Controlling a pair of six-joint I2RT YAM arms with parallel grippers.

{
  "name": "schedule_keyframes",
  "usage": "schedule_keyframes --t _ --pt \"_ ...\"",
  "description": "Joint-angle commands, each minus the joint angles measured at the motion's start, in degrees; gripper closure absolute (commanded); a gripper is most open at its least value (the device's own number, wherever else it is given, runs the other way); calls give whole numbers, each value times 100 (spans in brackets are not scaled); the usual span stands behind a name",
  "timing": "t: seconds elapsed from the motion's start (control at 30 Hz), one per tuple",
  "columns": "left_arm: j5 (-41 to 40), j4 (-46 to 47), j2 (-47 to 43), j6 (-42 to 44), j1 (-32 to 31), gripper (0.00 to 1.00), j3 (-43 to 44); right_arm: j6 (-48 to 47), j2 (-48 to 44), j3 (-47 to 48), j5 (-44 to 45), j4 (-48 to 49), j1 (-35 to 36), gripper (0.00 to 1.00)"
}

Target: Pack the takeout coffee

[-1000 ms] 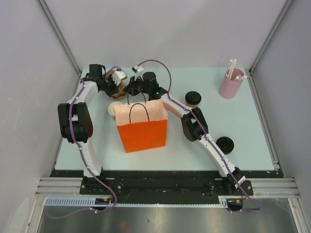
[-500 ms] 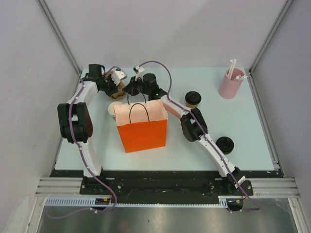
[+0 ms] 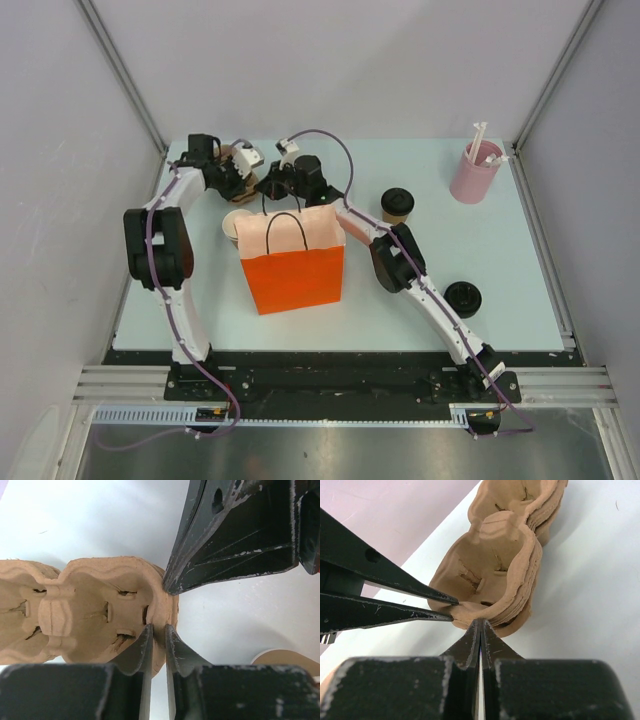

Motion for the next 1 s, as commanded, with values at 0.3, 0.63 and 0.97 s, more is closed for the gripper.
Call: schedule_keyframes --t 0.3,0.63,0.97 --pt "-5 16 157 58 -97 69 356 49 110 48 148 218 15 100" --pt "-146 16 237 163 -273 88 356 67 110 66 113 200 -2 100" --pt "-128 25 52 -73 -264 100 487 102 110 48 130 235 -11 100"
